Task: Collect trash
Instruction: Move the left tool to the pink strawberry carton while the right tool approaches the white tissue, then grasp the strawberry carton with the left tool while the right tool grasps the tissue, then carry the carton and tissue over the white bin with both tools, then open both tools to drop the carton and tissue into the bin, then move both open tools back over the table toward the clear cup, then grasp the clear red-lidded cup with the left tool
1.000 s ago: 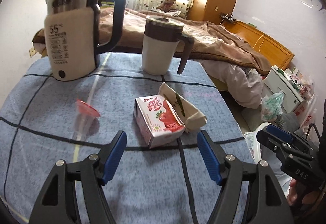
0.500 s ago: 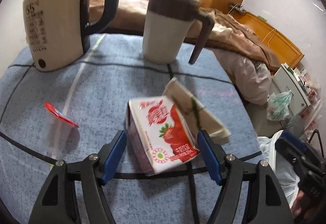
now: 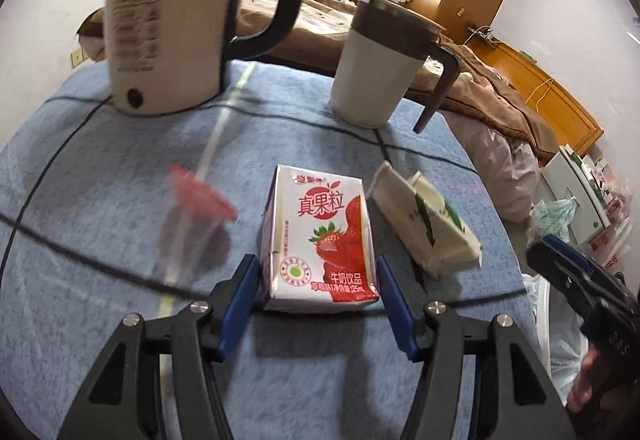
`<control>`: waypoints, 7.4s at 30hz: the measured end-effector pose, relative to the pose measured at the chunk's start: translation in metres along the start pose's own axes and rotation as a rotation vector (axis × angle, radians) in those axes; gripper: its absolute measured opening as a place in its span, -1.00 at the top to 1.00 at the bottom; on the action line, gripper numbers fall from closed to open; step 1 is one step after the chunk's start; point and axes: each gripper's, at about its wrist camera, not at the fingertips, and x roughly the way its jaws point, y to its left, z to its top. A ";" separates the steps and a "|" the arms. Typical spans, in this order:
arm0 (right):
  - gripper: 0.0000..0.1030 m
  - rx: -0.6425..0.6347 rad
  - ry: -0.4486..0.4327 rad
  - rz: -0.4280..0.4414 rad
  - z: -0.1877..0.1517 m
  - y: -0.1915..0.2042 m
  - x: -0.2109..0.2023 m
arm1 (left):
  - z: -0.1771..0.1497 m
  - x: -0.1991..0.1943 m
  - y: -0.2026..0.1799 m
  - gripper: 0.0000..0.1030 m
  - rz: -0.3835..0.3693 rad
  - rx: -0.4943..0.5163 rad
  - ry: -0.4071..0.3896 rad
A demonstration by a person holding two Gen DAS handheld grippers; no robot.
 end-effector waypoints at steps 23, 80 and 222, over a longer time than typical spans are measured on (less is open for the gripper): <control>0.36 -0.113 0.052 0.048 0.005 0.052 0.050 | -0.022 -0.025 0.021 -0.21 -0.007 -0.028 -0.021; 0.70 0.085 -0.109 0.031 -0.049 -0.021 -0.097 | -0.048 -0.078 -0.113 -0.13 -0.026 0.234 -0.122; 0.34 0.041 0.051 0.069 -0.021 0.082 0.020 | 0.007 -0.002 0.031 0.43 0.102 0.141 -0.028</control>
